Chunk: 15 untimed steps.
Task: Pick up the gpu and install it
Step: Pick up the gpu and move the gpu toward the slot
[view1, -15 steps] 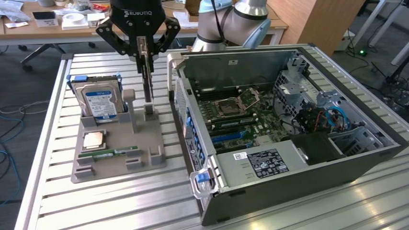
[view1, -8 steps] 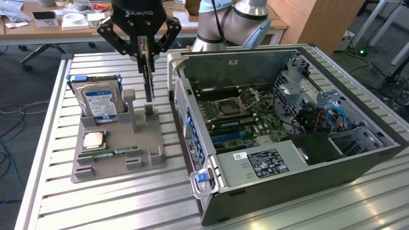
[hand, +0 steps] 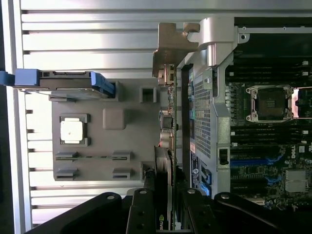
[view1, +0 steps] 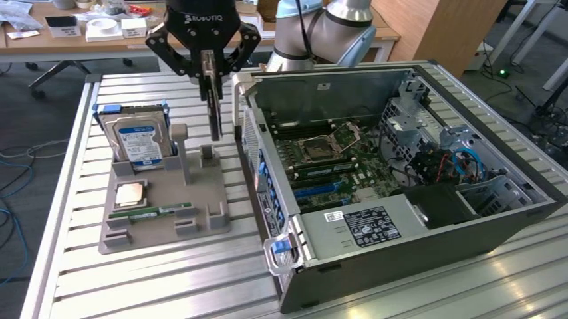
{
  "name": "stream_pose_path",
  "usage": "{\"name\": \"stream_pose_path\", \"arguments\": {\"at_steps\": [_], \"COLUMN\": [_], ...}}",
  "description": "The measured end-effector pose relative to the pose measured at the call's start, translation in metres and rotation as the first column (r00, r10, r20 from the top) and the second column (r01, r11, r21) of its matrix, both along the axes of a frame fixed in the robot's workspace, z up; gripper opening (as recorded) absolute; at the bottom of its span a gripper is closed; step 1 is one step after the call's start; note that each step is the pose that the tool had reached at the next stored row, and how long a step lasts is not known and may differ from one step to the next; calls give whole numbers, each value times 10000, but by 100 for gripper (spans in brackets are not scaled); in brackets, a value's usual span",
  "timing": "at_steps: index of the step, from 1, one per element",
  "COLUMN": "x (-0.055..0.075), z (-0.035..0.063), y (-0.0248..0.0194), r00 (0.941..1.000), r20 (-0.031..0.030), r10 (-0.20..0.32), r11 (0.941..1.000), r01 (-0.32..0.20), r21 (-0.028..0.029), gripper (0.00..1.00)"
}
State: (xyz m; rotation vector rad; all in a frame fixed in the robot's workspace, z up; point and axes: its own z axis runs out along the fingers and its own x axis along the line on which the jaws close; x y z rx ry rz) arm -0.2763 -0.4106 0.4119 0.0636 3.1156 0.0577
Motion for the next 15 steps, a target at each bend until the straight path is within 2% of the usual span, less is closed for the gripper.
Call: {"name": "stream_pose_path", "arguments": {"at_steps": [15], "x": [304], "z": [0], "y": [0], "r00": [10000], "r20": [0], "r10": [0], "r11": [10000], "r01": [0], "r21": [0], "gripper": [26]}}
